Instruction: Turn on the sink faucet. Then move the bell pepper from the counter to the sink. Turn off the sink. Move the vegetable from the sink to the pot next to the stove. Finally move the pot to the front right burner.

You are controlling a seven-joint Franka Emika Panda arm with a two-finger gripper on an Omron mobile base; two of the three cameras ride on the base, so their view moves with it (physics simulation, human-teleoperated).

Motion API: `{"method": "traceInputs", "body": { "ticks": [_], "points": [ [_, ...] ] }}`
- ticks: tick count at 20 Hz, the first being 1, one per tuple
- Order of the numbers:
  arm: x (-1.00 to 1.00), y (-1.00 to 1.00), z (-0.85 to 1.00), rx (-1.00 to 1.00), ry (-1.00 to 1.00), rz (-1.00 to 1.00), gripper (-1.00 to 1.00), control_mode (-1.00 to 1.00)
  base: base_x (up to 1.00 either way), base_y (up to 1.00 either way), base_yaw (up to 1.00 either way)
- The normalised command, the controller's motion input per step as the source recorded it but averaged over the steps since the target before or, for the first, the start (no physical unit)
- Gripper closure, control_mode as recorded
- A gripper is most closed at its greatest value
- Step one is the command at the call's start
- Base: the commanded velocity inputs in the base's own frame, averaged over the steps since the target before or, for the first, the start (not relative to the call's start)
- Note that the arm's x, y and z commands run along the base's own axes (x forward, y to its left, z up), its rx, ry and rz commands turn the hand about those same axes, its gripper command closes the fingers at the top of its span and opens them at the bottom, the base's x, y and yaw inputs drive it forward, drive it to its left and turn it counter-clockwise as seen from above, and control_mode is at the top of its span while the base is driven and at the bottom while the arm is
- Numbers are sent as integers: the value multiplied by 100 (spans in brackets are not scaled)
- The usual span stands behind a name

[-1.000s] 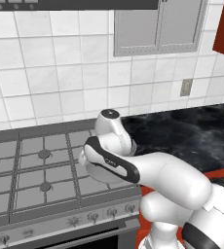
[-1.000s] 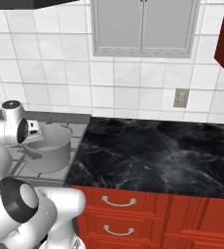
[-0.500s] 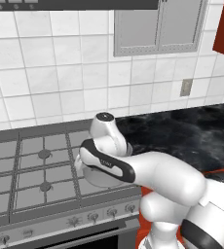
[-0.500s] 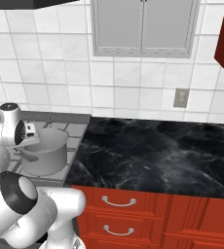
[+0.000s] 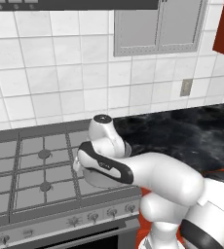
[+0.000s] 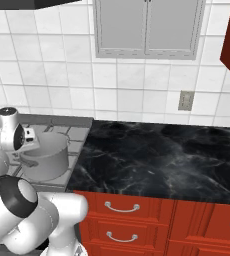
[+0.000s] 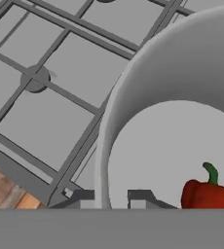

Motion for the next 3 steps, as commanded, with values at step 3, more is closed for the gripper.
{"method": "traceInputs", "body": {
  "ticks": [3],
  "points": [
    [-11,0,-1,0,0,0,-100,-100,0,0,0]
  ]
}}
